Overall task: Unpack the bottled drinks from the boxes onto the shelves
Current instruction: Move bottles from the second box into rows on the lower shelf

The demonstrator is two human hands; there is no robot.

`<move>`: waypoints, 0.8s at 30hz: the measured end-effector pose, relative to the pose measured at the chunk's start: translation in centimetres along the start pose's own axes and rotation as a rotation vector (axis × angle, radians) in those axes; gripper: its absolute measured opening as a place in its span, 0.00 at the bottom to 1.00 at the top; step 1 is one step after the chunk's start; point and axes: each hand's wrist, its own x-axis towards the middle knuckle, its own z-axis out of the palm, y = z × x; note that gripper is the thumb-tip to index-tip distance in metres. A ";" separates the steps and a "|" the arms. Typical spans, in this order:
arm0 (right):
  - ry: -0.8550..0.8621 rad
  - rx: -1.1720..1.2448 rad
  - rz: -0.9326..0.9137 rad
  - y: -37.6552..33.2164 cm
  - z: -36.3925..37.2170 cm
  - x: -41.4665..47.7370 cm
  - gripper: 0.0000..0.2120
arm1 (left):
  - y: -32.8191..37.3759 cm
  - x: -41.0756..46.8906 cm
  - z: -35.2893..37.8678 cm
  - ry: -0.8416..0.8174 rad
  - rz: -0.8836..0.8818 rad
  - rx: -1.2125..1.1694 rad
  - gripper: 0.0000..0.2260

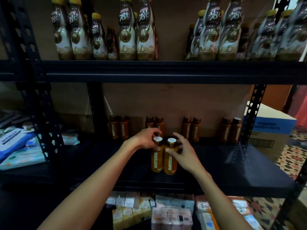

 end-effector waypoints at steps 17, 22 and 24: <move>0.029 0.020 0.164 3.8 6.7 -0.8 0.28 | -9.9 -1.1 8.7 0.392 -0.104 -0.552 0.27; 0.007 0.065 0.130 2.3 11.6 1.3 0.24 | -14.3 -1.5 6.9 0.479 -0.132 -0.519 0.26; -0.013 0.080 0.115 1.6 13.8 2.2 0.24 | -16.3 -1.9 6.1 0.511 -0.127 -0.514 0.25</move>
